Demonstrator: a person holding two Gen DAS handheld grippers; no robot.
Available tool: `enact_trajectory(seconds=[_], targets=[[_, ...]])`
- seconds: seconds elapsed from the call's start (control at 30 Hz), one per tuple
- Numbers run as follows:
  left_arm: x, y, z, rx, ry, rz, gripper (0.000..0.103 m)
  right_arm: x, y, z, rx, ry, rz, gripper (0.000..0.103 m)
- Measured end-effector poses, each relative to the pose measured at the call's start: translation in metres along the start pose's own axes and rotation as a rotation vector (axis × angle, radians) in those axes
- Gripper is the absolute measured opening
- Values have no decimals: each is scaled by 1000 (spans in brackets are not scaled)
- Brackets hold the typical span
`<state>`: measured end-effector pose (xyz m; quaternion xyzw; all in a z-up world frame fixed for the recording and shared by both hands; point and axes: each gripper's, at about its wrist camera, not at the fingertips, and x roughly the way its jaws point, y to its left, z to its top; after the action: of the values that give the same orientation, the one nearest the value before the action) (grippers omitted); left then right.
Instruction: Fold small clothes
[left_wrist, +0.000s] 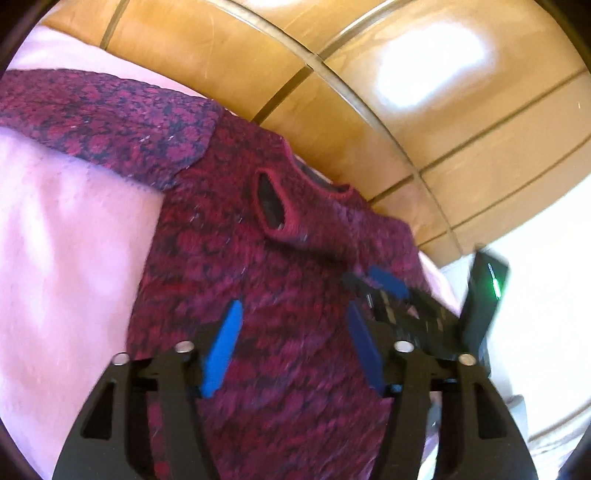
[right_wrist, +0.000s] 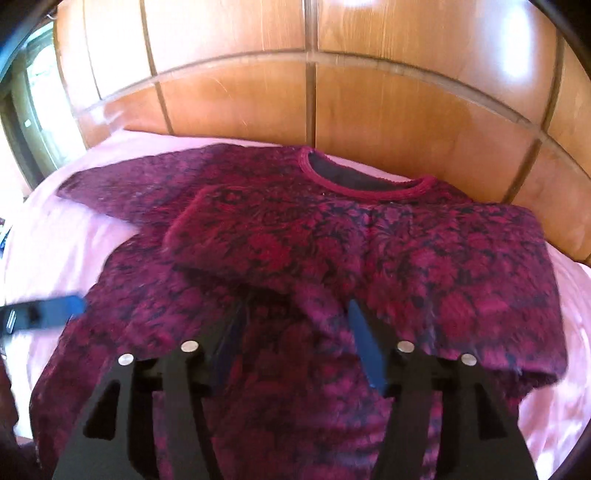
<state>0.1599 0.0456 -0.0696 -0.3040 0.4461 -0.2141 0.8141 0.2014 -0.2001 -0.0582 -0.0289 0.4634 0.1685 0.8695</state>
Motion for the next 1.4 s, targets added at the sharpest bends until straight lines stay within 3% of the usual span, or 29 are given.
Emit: enact_trajectory(seconds=[0.17, 0.33, 0.43, 0.5, 0.63, 0.77, 0.87, 0.93, 1.1, 1.17, 1.27, 1.3, 1.4], targets=[[29, -2, 24, -49, 11, -2, 68, -59, -42, -33, 168, -68, 62, 68], [64, -6, 42, -69, 46, 29, 68, -107, -118, -63, 440, -170, 31, 67], [78, -3, 50, -89, 51, 51, 68, -118, -153, -72, 558, -210, -8, 60], [84, -2, 54, -101, 43, 70, 61, -118, -168, -74, 615, -223, -6, 55], [96, -5, 65, -81, 41, 133, 16, -96, -179, -60, 652, -217, -12, 46], [78, -18, 79, -23, -37, 133, 11, -70, -164, -40, 562, -159, -50, 44], [56, -22, 90, 24, -121, 169, 11, -44, -152, -35, 525, -96, -77, 43], [54, -16, 95, 29, -134, 200, 11, -24, -146, -37, 516, -45, -99, 42], [89, 5, 83, 87, -27, 359, 11, -9, -138, -41, 483, -48, -186, 42], [98, 19, 77, 75, -10, 364, 13, -4, -130, -42, 439, -64, -233, 42], [88, 24, 74, 50, -55, 341, 16, -2, -116, -43, 374, -76, -307, 43], [78, 24, 74, 35, -74, 337, 18, -2, -114, -43, 364, -77, -322, 43], [41, 27, 75, -8, -179, 335, 44, 0, -112, -45, 361, -88, -326, 44]])
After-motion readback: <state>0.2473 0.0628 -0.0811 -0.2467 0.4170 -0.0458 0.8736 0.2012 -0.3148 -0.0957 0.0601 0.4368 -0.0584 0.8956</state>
